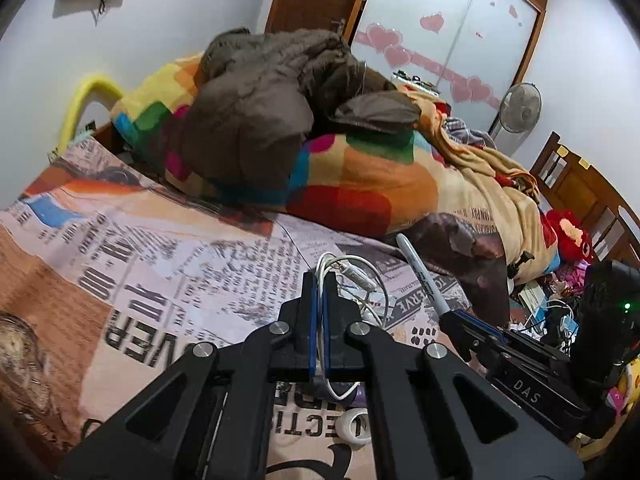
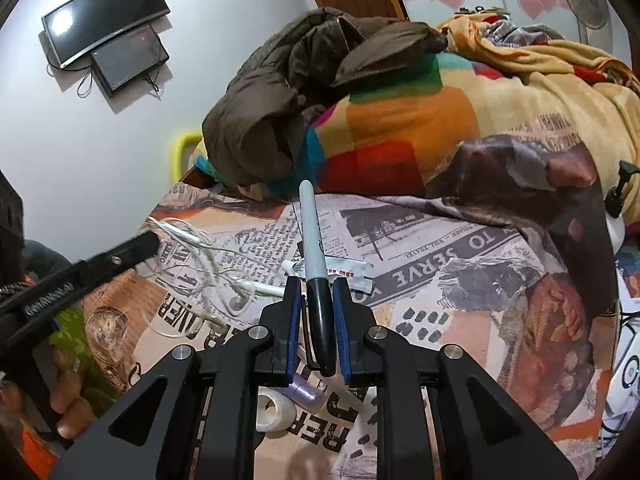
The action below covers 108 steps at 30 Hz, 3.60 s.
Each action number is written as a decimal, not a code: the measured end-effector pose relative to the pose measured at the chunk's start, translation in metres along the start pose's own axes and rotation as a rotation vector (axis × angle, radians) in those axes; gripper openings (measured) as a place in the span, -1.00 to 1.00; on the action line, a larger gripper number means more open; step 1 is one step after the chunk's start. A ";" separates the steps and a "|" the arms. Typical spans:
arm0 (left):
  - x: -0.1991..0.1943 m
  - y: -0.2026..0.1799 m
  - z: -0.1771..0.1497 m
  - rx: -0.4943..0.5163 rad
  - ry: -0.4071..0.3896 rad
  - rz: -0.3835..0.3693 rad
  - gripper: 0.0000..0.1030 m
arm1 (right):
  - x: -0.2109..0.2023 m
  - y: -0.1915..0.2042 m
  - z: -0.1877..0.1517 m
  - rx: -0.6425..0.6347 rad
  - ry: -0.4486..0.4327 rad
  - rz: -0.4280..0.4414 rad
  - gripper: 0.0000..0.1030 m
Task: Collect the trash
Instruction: 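Grasp the white earphone cable with the left tool while the right tool grasps the black marker, then carry the cable and marker over the white bin with both tools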
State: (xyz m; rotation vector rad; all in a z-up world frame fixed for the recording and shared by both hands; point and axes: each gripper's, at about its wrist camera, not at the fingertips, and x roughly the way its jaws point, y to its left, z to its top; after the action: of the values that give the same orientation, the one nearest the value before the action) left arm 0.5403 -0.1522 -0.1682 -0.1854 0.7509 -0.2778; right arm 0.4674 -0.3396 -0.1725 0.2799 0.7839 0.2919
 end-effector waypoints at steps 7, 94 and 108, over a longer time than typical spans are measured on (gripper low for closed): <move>-0.039 -0.002 0.015 0.027 -0.057 0.055 -0.98 | -0.016 0.008 -0.003 -0.007 -0.017 0.005 -0.72; -0.260 0.406 -0.351 -0.598 0.201 0.508 -0.98 | 0.102 0.455 -0.290 -0.744 0.598 0.390 -0.78; -0.206 0.432 -0.400 -0.698 0.338 0.426 -0.96 | 0.148 0.463 -0.331 -0.797 0.719 0.367 -0.77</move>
State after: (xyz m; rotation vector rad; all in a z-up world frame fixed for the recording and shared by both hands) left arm 0.1975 0.2948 -0.4365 -0.6381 1.1811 0.3812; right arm 0.2561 0.1870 -0.3289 -0.4737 1.2467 1.0534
